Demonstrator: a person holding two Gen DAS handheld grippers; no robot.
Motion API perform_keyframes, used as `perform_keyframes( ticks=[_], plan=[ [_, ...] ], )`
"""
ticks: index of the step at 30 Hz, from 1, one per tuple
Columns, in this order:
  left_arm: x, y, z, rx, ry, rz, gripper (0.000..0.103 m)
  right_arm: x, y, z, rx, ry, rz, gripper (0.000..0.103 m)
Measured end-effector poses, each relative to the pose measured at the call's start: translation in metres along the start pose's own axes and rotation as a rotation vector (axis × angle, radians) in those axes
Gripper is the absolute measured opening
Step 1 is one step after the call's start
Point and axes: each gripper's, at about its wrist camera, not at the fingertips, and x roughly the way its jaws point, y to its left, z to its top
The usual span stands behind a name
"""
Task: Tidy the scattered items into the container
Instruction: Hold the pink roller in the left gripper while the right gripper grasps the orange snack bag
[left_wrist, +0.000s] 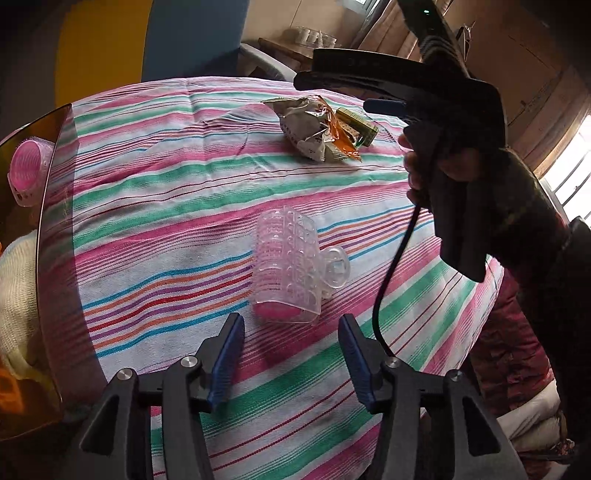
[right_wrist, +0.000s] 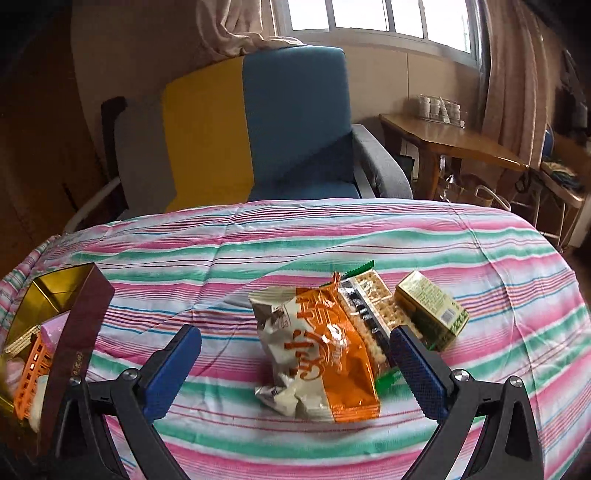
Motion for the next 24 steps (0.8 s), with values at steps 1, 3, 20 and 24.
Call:
perform_keyframes(
  ticks=[1,3,20,24],
  plan=[
    [0.0,0.0,0.0,-0.002,-0.001,-0.006,0.055,0.007,0.001,0.005,-0.016,0.016,-0.011,0.103],
    [0.0,0.002,0.0,-0.005,-0.004,-0.016,0.056,0.021,0.004,0.012,-0.045,0.052,-0.033,0.102],
    [-0.004,0.002,-0.001,0.001,-0.012,-0.02,0.06,-0.032,-0.001,-0.06,-0.046,0.131,-0.017,0.062],
    [-0.015,0.004,-0.003,-0.008,-0.022,-0.022,0.063,-0.063,-0.004,-0.092,-0.01,0.115,-0.013,0.062]
  ],
)
